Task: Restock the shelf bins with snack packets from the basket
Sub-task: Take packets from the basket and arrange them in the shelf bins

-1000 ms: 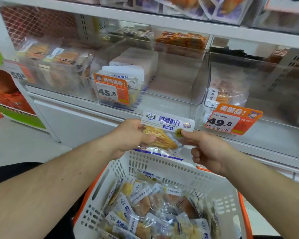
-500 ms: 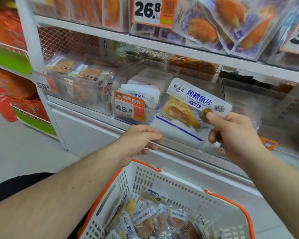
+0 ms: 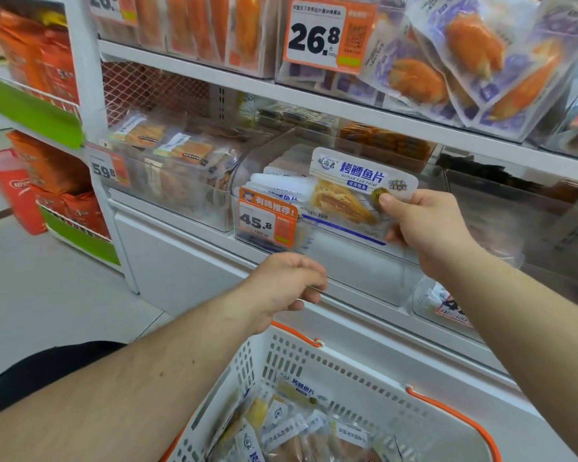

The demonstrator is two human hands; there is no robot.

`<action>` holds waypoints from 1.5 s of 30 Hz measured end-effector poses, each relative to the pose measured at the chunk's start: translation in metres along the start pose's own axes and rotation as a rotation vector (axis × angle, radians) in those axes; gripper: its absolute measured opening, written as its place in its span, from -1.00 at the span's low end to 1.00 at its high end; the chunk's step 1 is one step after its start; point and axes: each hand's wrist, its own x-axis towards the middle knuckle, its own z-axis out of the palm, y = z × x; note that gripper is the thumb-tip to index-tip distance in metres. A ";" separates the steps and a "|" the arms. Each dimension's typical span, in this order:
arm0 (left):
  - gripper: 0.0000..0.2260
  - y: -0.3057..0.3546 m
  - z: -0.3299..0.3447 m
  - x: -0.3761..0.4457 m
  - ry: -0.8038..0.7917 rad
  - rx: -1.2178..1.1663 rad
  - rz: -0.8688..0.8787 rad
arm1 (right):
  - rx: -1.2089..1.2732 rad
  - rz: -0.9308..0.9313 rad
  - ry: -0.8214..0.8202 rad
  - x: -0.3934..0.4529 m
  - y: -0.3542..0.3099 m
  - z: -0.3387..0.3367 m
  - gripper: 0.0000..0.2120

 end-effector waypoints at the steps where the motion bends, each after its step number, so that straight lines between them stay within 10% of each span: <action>1: -0.94 0.000 0.000 0.000 0.001 0.001 -0.001 | -0.013 -0.003 -0.002 0.001 -0.001 0.001 -0.82; 18: -0.92 0.000 0.006 0.003 -0.044 0.055 -0.004 | -0.472 0.137 -0.226 0.033 0.022 0.021 -0.83; 45: -0.93 -0.002 0.007 0.005 -0.085 0.120 -0.020 | -0.516 0.153 -0.576 0.037 -0.010 0.082 -0.73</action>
